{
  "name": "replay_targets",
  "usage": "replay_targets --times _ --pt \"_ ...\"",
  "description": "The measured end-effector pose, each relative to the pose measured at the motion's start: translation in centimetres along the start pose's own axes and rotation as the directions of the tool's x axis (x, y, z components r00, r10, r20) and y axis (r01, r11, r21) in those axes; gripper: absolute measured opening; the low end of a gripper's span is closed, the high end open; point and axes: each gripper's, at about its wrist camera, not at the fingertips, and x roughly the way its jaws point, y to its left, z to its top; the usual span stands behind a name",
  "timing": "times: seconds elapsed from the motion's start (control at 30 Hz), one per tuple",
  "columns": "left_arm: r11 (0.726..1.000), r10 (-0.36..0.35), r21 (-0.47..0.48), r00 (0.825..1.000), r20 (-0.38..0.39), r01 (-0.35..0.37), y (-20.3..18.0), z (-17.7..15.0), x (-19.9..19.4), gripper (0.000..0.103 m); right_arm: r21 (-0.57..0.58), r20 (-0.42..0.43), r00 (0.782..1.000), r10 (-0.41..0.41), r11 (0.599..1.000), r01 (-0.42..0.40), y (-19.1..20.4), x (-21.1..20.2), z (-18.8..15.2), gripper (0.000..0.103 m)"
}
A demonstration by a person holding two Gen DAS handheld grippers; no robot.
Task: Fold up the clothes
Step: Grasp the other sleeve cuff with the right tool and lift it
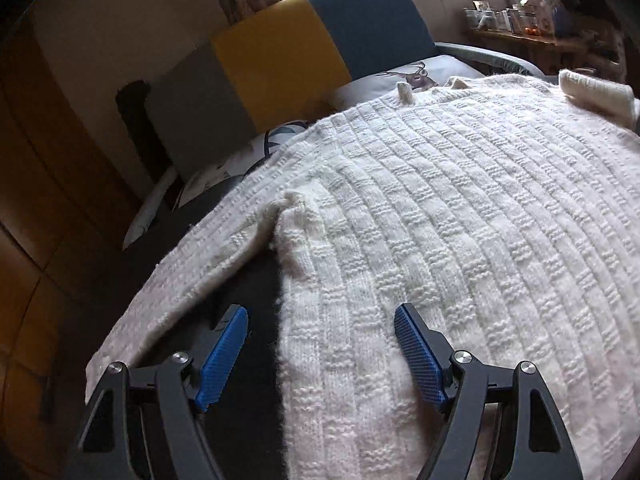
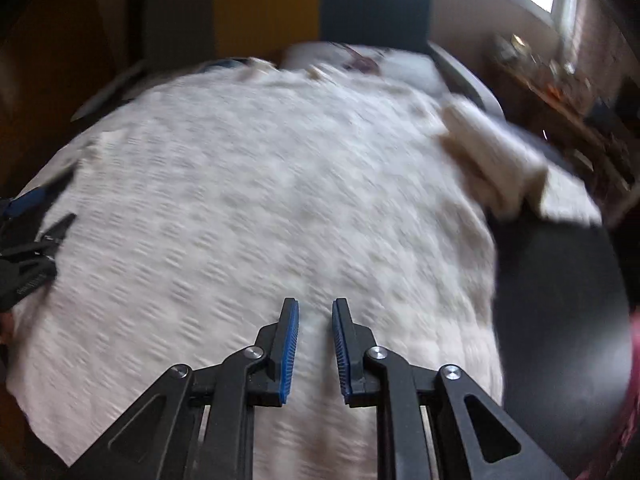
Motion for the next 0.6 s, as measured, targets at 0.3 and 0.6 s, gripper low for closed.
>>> replay_targets --times 0.3,0.6 --pt "1.000 0.024 0.010 1.000 -0.019 -0.024 -0.9 2.3 -0.2 0.078 0.085 0.067 0.986 0.152 0.984 -0.157 -2.8 -1.3 -1.3 0.020" --pt "0.968 -0.239 -0.066 0.970 0.044 0.242 -6.5 7.8 -1.4 0.092 0.435 0.224 0.973 -0.058 0.899 -0.046 -21.7 -4.4 4.6 0.033"
